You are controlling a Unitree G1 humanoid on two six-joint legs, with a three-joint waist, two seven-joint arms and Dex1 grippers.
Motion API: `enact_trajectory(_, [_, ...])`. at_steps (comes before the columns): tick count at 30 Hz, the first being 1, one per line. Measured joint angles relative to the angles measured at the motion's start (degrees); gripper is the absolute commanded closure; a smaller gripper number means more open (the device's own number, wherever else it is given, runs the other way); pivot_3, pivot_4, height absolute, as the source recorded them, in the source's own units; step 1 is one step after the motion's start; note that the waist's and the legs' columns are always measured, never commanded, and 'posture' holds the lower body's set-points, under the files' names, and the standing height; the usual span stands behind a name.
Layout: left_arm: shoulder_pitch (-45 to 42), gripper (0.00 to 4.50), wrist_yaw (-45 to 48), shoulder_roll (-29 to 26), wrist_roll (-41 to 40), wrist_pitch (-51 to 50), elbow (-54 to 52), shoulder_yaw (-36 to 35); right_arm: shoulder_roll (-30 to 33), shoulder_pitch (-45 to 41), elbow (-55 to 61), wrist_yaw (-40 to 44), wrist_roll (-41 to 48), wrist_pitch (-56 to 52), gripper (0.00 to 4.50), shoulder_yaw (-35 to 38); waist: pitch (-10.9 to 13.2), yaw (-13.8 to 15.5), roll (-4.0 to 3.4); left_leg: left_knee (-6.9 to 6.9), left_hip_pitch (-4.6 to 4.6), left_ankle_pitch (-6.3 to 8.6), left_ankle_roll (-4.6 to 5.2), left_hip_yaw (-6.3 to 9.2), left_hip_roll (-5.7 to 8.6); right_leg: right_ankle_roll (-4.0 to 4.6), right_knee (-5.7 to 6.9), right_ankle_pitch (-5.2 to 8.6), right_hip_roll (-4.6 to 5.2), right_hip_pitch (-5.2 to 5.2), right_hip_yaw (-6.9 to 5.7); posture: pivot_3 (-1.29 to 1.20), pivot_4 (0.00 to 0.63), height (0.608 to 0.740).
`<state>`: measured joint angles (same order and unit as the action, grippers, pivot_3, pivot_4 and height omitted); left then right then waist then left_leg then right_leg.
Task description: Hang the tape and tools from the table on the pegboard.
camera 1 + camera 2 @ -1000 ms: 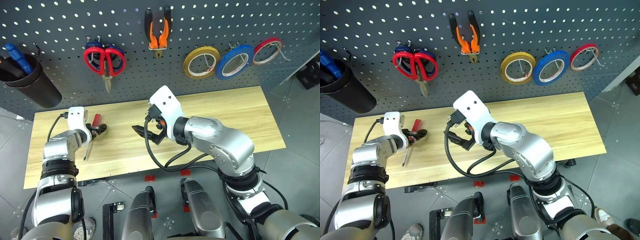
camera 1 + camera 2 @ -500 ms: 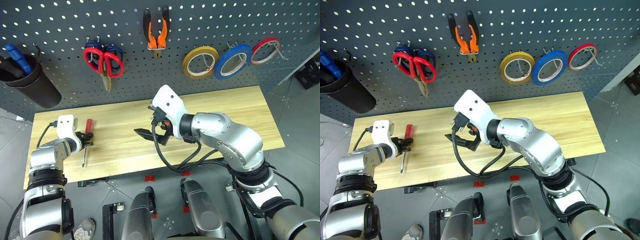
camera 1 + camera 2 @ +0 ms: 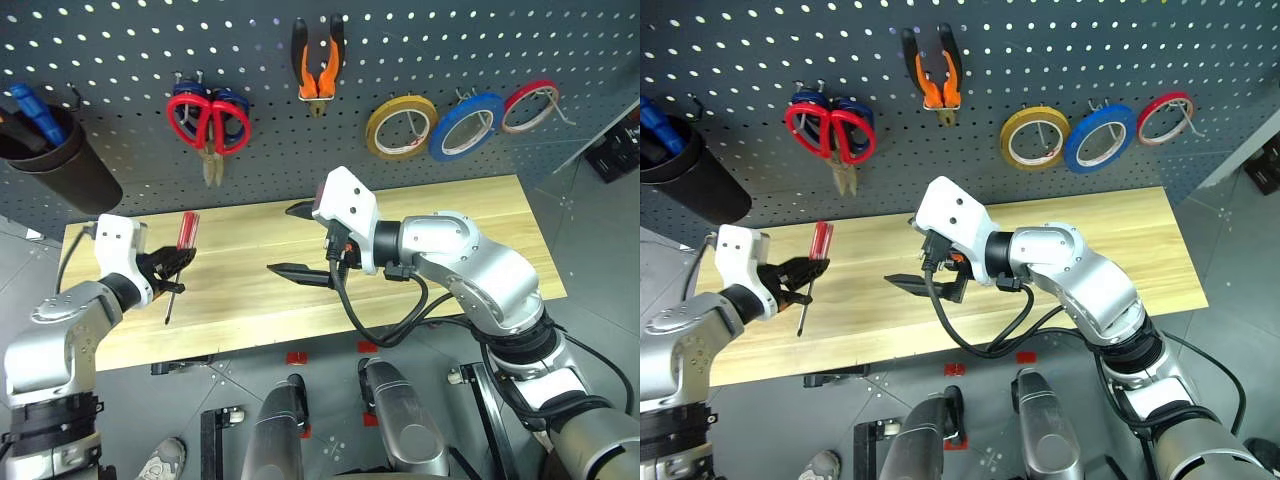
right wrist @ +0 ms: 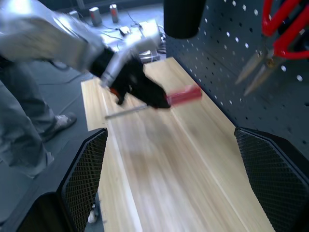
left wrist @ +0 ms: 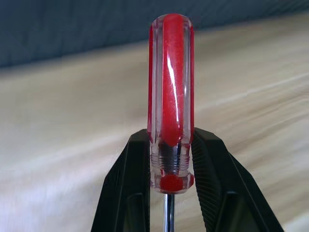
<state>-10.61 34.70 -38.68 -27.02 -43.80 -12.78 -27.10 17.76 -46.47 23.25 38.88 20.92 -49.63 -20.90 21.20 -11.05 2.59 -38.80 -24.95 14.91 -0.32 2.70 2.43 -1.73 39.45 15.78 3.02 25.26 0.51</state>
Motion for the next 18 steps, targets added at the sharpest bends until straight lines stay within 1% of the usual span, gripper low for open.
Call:
enact_trajectory(2, [-0.32, 3.62, 0.15, -0.56, -3.64, -0.65, -4.87, -3.29, 0.52, -0.57, -0.10, -0.03, 0.46, -0.83, 0.00, 1.18, -0.72, 0.32, 0.00, 0.00, 0.00, -0.02, -0.02, 0.01, -0.01, 0.00, 0.06, 0.00, 0.00, -0.01, -0.04, -0.27, 0.229, 0.740])
enact_trajectory(4, [-2.66, 3.62, 0.12, -2.49, -8.32, -1.94, -8.64, -7.28, 2.19, -1.34, -0.04, 0.39, 1.28, -1.18, 0.00, 3.88, -1.39, 0.86, 0.02, -0.01, 0.00, -0.02, -0.02, 0.01, -0.01, 0.00, 0.07, 0.00, -0.01, -0.01, -0.06, -0.26, 0.217, 0.740])
enact_trajectory(6, [-5.89, 3.62, -0.48, -4.86, -11.07, -2.33, -9.81, -10.30, 2.17, -1.87, 0.16, 0.59, 2.78, -0.97, 0.00, 7.04, -1.89, 1.38, 0.03, -0.01, 0.00, -0.02, -0.02, 0.00, 0.00, 0.00, 0.08, 0.00, -0.02, -0.01, -0.06, -0.26, 0.207, 0.740])
enact_trajectory(8, [-9.14, 3.62, -1.46, -7.41, -12.52, -2.39, -9.76, -11.98, 1.67, -2.60, 0.18, 0.45, 3.34, -0.26, 0.00, 8.72, -2.76, 1.49, 0.00, 0.01, 0.01, -0.01, -0.02, -0.01, 0.01, 0.00, 0.10, 0.00, -0.02, 0.00, -0.06, -0.26, 0.200, 0.740])
enact_trajectory(10, [-11.70, 3.62, -1.60, -9.09, -13.26, -2.34, -9.02, -12.03, 1.16, -3.30, 0.07, -0.03, 3.40, 0.62, 0.00, 9.33, -3.35, 1.47, 0.02, 0.00, 0.01, -0.01, -0.02, -0.03, 0.02, 0.00, 0.11, 0.00, -0.02, -0.01, -0.05, -0.27, 0.194, 0.740])
enact_trajectory(13, [-16.99, 3.62, -1.57, -11.49, -12.99, -1.10, -4.39, -10.49, 0.75, -3.99, -0.60, -0.22, 3.26, 2.22, 0.00, 9.57, -3.97, 1.41, 0.05, -0.02, 0.01, -0.02, -0.02, -0.02, 0.02, 0.00, 0.15, 0.00, -0.03, -0.01, -0.06, -0.28, 0.184, 0.740])
enact_trajectory(15, [-21.55, 3.62, -1.54, -13.53, -11.50, 1.67, -0.12, -9.00, 0.68, -4.14, -1.23, -0.42, 2.97, 3.10, 0.00, 9.58, -4.28, 1.39, 0.10, -0.03, 0.01, -0.02, -0.02, -0.02, 0.03, 0.00, 0.17, 0.00, -0.03, 0.00, -0.05, -0.29, 0.178, 0.740])
enact_trajectory(18, [-26.15, 3.62, -1.34, -15.46, -8.39, 7.03, 5.77, -6.78, -0.14, -4.33, -1.81, -1.18, 2.77, 4.22, 0.00, 9.58, -4.59, 1.18, 0.08, -0.03, 0.02, -0.02, -0.02, -0.03, 0.07, 0.01, 0.28, -0.01, -0.02, 0.05, -0.03, -0.29, 0.173, 0.740])
